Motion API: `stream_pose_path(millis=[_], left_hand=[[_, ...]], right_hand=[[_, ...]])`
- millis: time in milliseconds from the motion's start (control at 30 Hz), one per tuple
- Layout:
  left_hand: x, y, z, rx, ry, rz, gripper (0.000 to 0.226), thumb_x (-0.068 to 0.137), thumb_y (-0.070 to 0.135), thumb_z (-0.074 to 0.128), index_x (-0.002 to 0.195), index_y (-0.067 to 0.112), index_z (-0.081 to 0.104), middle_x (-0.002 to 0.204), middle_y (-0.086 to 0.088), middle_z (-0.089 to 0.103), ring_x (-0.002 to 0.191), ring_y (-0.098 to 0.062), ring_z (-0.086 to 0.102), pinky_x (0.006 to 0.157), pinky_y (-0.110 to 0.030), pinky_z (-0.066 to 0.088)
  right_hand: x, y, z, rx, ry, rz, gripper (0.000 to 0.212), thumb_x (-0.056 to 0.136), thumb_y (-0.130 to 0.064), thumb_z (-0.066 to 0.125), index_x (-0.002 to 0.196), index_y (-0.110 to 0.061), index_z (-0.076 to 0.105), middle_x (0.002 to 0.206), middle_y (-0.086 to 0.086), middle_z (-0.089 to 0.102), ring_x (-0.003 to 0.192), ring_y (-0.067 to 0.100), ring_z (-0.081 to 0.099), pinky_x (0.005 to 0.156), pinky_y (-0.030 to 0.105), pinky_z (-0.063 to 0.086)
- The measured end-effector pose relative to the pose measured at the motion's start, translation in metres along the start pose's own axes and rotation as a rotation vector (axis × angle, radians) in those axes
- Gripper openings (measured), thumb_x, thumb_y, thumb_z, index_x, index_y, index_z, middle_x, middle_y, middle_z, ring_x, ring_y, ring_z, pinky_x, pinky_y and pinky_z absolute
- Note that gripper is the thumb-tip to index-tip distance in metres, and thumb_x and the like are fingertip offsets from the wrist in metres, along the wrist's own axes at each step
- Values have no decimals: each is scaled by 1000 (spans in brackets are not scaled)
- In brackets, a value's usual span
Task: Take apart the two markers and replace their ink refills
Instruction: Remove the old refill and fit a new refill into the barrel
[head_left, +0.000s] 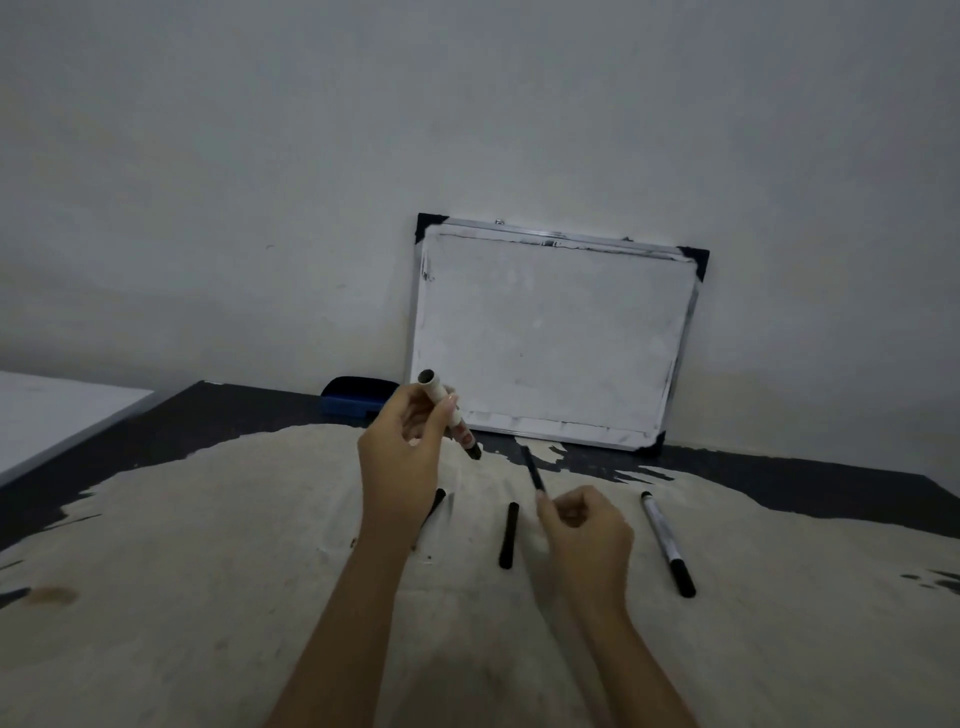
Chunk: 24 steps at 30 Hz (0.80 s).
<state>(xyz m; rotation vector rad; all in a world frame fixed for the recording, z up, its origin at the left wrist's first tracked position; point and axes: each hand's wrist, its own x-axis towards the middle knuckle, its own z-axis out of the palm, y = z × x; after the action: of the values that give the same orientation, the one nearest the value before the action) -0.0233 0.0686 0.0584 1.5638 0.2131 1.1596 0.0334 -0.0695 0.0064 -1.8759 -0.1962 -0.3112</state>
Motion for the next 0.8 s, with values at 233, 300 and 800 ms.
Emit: stream_pose_path(millis=[233,300,800], left_hand=[[-4,13,8,145,-209,174,13,86,25,58,97,21,63,88,12,68,90,1,62,81,-6,45],[-6,17,10,140,-242,189,15,84,28,57,98,23,62,90,16,66,92,3,61,80,-2,43],[-4,-5,7,118,-194,47,14,85,22,59,97,20,63,91,5,68,89,-4,65,80,-19,53]], right_hand=[[31,-52,-64,419,-165,-116,8,80,-8,68,86,-3,67,76,12,71,67,12,69,58,11,50],[33,-54,-71,370,-208,-143,5,80,-8,69,85,-7,70,74,7,72,66,8,68,57,8,49],[12,23,-2,-439,-116,-82,7,84,-20,64,84,-13,67,78,1,67,72,14,62,68,28,56]])
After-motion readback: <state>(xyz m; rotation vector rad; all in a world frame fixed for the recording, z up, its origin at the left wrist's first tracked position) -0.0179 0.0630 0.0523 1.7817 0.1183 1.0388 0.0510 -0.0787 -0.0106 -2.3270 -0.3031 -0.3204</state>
